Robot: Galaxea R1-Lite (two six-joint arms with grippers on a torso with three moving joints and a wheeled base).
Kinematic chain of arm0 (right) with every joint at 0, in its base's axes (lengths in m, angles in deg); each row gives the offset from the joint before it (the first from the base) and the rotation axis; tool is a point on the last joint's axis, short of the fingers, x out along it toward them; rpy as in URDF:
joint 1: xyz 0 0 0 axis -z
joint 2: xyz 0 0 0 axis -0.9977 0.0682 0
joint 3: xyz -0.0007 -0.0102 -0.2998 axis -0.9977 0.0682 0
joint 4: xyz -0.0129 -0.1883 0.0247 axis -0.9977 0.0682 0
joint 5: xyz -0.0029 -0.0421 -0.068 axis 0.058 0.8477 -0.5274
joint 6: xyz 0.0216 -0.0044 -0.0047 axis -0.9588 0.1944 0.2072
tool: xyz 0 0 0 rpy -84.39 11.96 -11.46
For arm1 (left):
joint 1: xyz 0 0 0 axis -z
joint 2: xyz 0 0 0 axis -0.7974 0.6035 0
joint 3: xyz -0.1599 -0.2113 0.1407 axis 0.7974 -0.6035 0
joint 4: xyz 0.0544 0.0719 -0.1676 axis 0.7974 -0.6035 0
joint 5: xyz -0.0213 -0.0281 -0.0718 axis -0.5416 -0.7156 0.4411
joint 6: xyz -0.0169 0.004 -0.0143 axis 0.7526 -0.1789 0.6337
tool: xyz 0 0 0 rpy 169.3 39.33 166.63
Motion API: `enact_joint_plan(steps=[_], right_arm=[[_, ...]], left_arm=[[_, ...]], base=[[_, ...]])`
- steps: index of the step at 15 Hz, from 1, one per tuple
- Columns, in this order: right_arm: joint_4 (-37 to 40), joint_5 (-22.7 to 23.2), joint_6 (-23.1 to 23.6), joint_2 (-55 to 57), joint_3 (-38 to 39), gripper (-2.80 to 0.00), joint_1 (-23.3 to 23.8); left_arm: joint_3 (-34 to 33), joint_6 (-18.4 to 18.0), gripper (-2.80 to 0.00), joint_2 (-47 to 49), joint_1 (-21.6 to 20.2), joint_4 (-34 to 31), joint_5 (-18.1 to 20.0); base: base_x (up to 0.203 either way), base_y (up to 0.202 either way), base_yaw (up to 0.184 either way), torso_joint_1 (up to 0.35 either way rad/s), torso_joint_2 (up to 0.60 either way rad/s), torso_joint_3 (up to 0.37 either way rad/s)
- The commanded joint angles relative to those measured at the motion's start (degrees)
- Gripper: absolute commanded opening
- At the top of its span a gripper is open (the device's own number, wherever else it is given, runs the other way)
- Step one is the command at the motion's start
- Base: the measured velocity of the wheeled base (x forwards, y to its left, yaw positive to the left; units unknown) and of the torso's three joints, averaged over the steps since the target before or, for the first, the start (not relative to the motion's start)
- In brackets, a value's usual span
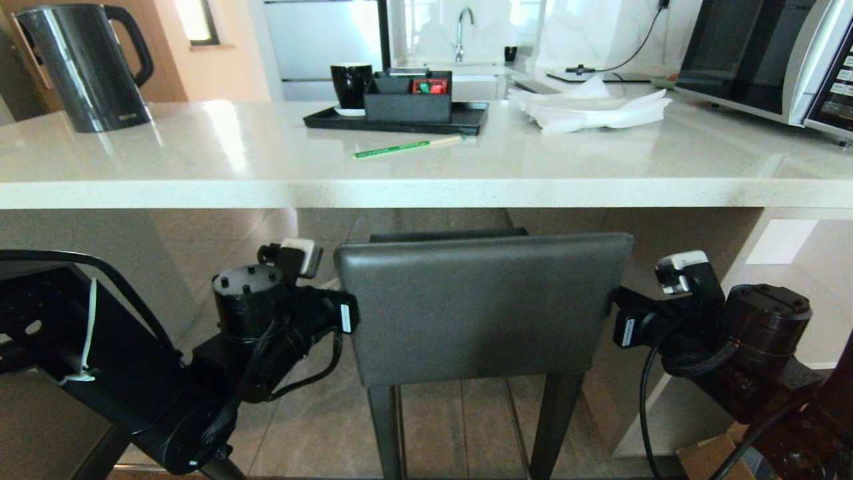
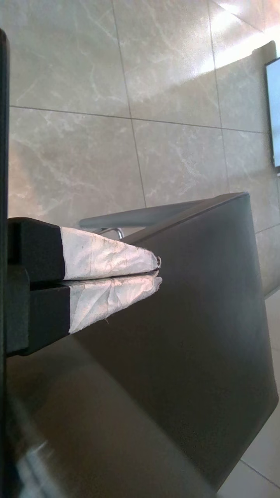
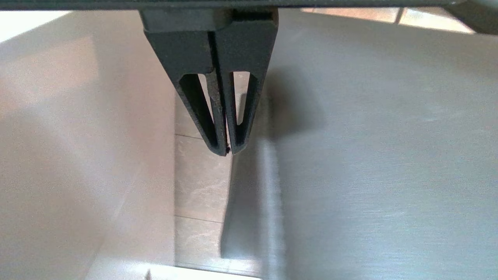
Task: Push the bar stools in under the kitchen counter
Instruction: Push the gray chair back under the dining table
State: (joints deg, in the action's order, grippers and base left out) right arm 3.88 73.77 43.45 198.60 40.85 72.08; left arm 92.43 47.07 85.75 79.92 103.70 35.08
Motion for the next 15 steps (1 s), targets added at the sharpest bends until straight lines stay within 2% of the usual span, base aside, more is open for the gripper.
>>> enact_joint_plan(steps=[1,4,10,12,15], right_arm=[[-0.5,0.0,0.0,-0.8,0.1,-2.80,-0.9],[-0.5,-0.3,0.0,-2.3,3.5,-2.80,-4.3],[-0.6,-0.4,-0.1,-2.5,4.4,-2.80,-6.2],[-0.6,-0.5,-0.4,-2.2,3.9,-2.80,-5.2],[-0.6,-0.2,-0.5,-2.0,3.1,-2.80,0.1]], left_arm=[[0.7,0.0,-2.80,1.0,0.0,0.4,-0.1],[2.8,-0.1,-2.80,2.2,-0.1,0.1,-0.2],[6.4,-0.5,-2.80,2.7,-0.4,-2.2,-0.2],[4.8,-0.5,-2.80,0.7,-0.4,-2.2,-0.2],[-1.4,-0.5,-2.80,-4.7,-1.9,-2.2,-0.2]], base=[[0.000,0.000,0.000,0.000,0.00,0.000],[0.000,0.000,0.000,0.000,0.00,0.000],[0.000,0.000,0.000,0.000,0.00,0.000],[0.000,0.000,0.000,0.000,0.00,0.000],[0.000,0.000,0.000,0.000,0.00,0.000]])
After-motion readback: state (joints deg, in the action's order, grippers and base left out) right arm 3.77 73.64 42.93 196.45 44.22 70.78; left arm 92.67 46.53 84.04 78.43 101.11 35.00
